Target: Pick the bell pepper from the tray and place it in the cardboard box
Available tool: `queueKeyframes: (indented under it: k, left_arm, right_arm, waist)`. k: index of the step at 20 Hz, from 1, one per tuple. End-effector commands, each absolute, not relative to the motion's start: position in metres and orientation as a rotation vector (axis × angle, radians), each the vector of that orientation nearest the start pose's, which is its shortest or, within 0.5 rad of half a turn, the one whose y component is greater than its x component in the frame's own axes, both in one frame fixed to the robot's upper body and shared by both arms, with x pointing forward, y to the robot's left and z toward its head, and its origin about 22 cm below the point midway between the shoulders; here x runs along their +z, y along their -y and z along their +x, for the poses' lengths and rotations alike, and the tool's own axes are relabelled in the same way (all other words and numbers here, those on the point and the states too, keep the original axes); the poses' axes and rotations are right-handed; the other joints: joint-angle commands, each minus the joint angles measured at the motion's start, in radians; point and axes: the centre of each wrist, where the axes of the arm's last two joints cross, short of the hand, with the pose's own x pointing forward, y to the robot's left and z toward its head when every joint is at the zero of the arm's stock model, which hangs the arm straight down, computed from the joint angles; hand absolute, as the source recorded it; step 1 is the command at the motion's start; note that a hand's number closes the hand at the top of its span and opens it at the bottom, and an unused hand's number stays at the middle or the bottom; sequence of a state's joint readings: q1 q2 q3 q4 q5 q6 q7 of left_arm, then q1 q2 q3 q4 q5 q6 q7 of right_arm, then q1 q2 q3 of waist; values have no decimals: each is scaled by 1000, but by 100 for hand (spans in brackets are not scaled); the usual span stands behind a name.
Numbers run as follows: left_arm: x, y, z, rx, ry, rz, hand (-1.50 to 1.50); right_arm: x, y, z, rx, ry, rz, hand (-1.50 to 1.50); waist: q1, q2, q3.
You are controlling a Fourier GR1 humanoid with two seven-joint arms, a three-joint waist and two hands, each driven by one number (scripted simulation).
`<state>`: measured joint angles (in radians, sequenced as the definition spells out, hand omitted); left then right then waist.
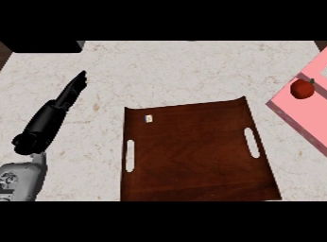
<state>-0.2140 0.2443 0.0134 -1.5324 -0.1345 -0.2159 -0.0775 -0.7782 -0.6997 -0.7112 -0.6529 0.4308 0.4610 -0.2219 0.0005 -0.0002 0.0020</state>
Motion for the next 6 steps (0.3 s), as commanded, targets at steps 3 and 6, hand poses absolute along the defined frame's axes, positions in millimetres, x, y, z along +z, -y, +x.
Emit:
queueKeyframes:
  k: [3, 6]
  left_arm:
    - [58, -262, 287, -543, 1756, 92, 0]
    - [74, -275, 292, -559, 1763, 70, 0]
  right_arm:
    - [167, 529, 331, -152, 1632, -409, -150]
    - [161, 546, 316, -216, 1667, -465, -150]
  waist:
    - [10, 5, 0]
    - [27, 11, 1]
